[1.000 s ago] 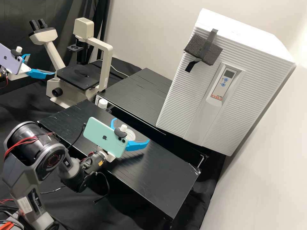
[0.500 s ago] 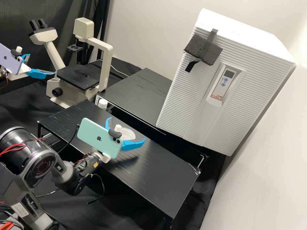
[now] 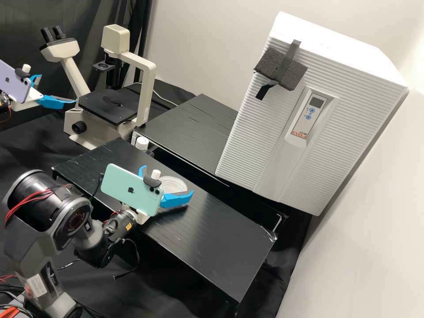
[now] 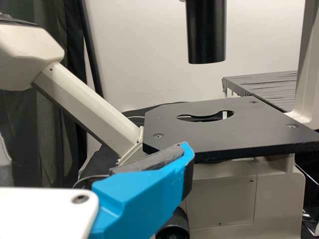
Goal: Open the petri dish lid.
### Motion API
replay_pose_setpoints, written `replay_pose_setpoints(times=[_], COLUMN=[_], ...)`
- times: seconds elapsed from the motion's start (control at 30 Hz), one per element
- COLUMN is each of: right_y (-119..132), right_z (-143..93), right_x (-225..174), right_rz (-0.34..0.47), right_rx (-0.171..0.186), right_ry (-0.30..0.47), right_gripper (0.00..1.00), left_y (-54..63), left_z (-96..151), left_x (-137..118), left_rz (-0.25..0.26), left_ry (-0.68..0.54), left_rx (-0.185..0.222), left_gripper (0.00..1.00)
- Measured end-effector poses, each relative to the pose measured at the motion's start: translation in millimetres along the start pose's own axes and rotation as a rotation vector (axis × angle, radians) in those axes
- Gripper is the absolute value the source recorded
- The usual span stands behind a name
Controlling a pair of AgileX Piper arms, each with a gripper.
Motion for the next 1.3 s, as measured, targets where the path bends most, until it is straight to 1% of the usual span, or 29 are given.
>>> replay_pose_setpoints(times=[0.23,0.7,0.73,1.3], right_y=[2.2,2.2,2.2,2.2], right_z=[2.2,2.2,2.2,2.2], right_x=[-0.1,-0.1,-0.1,-0.1], right_rz=[0.015,0.015,0.015,0.015], right_rx=[0.004,0.004,0.004,0.004], right_ry=[-0.016,-0.016,-0.016,-0.016], right_gripper=[1.00,1.00,0.00,0.00], left_y=[0.0,0.0,0.0,0.0], left_z=[0.0,0.0,0.0,0.0], left_x=[0.0,0.0,0.0,0.0], left_rz=[0.000,0.000,0.000,0.000], left_ry=[0.000,0.000,0.000,0.000], left_rx=[0.000,0.000,0.000,0.000], left_gripper=[1.00,1.00,1.00,1.00])
